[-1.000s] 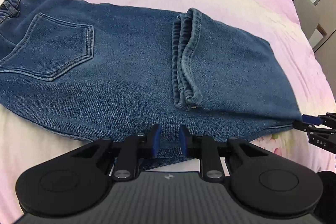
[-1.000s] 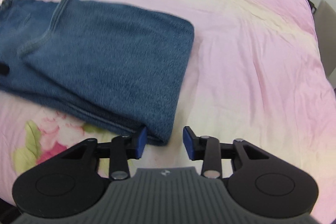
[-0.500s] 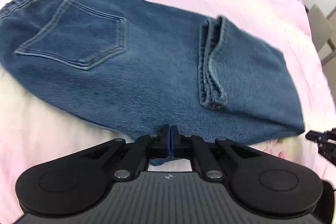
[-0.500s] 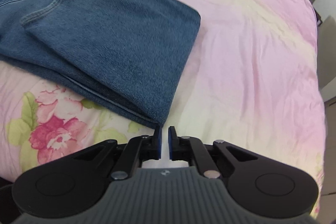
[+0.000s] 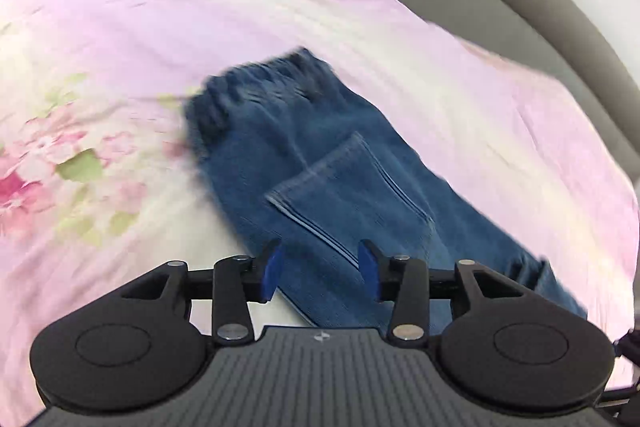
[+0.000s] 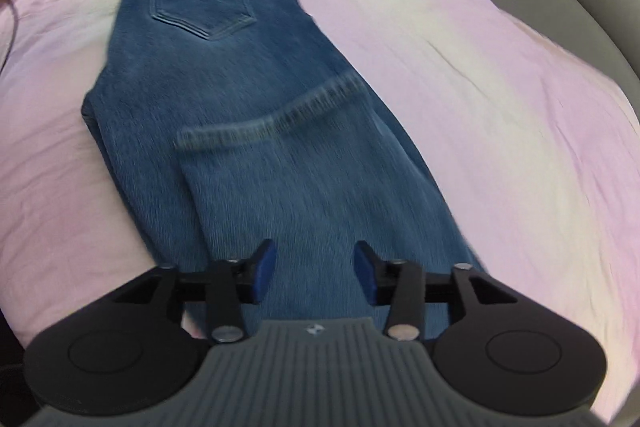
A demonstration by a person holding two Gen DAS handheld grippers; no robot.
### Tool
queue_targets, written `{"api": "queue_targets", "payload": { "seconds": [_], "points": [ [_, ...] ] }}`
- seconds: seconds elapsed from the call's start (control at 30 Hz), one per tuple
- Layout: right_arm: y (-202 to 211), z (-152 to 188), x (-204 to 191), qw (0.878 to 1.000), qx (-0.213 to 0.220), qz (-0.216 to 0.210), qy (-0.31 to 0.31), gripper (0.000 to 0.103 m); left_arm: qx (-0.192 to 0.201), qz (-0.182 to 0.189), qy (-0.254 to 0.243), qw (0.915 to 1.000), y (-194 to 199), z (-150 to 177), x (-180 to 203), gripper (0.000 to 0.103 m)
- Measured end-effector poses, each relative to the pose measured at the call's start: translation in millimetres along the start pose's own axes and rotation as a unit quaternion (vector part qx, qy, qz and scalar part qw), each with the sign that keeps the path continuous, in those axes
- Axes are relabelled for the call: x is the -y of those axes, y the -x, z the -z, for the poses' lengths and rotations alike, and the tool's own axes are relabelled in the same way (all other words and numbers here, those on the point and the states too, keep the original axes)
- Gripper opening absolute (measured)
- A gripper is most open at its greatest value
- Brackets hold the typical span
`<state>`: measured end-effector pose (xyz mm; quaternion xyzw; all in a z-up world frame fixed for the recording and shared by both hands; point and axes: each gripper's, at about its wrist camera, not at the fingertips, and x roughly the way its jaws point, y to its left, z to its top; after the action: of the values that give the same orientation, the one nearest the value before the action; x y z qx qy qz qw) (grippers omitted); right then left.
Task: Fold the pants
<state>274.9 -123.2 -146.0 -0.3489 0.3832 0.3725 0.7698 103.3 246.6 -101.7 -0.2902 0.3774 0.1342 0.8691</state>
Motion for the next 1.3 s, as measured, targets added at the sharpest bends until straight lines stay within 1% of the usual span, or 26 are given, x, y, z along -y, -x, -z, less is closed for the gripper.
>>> {"api": "queue_targets", "payload": {
  "seconds": [0.03,0.07,0.13,0.23,0.33,0.37,0.4,0.47,0.53,0.63,0.8,0.9,0.97,1.0,1.03,1.07,1.1,1.17,1.3],
  "points": [
    [-7,-8,2,1.0,0.004,-0.008,0.021,0.053,0.008,-0.003,0.016,0.9998,0,-2,-9,0.053],
    [-15,-19,4,0.999,0.006,-0.013,0.044,0.057,0.016,-0.005,0.029,0.9995,0,-6,-17,0.054],
    [-28,-34,8,0.997,0.005,-0.021,0.081,0.06,0.036,-0.013,0.05,0.9981,-1,-11,-29,0.059],
    [-52,-55,15,0.992,-0.001,-0.045,0.12,0.071,0.05,-0.016,0.08,0.9954,-6,-18,-47,0.066],
    [-75,-72,13,0.986,-0.009,-0.077,0.145,0.072,0.043,-0.011,0.105,0.9935,-18,-23,-60,0.068],
    [-81,-77,11,0.984,-0.009,-0.088,0.153,0.074,0.042,-0.009,0.111,0.9929,-22,-24,-63,0.069],
    [-86,-81,6,0.982,-0.006,-0.094,0.163,0.075,0.044,-0.007,0.115,0.9924,-26,-26,-66,0.07],
    [-98,-86,0,0.977,-0.017,-0.102,0.188,0.076,0.048,-0.003,0.119,0.9917,-35,-31,-70,0.073],
    [-104,-90,5,0.975,-0.03,-0.12,0.183,0.077,0.05,0.009,0.129,0.9904,-46,-36,-74,0.077],
    [-110,-97,9,0.973,-0.049,-0.137,0.18,0.077,0.046,0.024,0.146,0.988,-63,-43,-79,0.078],
    [-123,-104,9,0.969,-0.072,-0.155,0.18,0.08,0.04,0.022,0.146,0.9883,-83,-52,-77,0.081],
    [-126,-106,9,0.969,-0.07,-0.159,0.176,0.08,0.038,0.027,0.149,0.9878,-86,-52,-80,0.073],
    [-127,-107,8,0.969,-0.069,-0.158,0.175,0.08,0.041,0.024,0.15,0.9876,-84,-51,-79,0.062],
    [-127,-107,8,0.97,-0.07,-0.158,0.173,0.08,0.045,0.027,0.151,0.9872,-82,-51,-78,0.06],
    [-130,-106,7,0.97,-0.071,-0.157,0.172,0.08,0.05,0.027,0.147,0.9875,-79,-51,-76,0.056],
    [-131,-106,7,0.97,-0.073,-0.157,0.171,0.08,0.057,0.028,0.139,0.9882,-75,-51,-72,0.052],
    [-134,-106,7,0.97,-0.074,-0.158,0.168,0.081,0.067,0.033,0.127,0.9891,-68,-52,-67,0.051],
    [-134,-104,9,0.971,-0.071,-0.161,0.16,0.081,0.086,0.049,0.105,0.9895,-52,-55,-55,0.046],
    [-118,-94,14,0.974,-0.054,-0.15,0.161,0.079,0.108,0.059,0.048,0.9913,-19,-61,-18,0.043]
  ]
}}
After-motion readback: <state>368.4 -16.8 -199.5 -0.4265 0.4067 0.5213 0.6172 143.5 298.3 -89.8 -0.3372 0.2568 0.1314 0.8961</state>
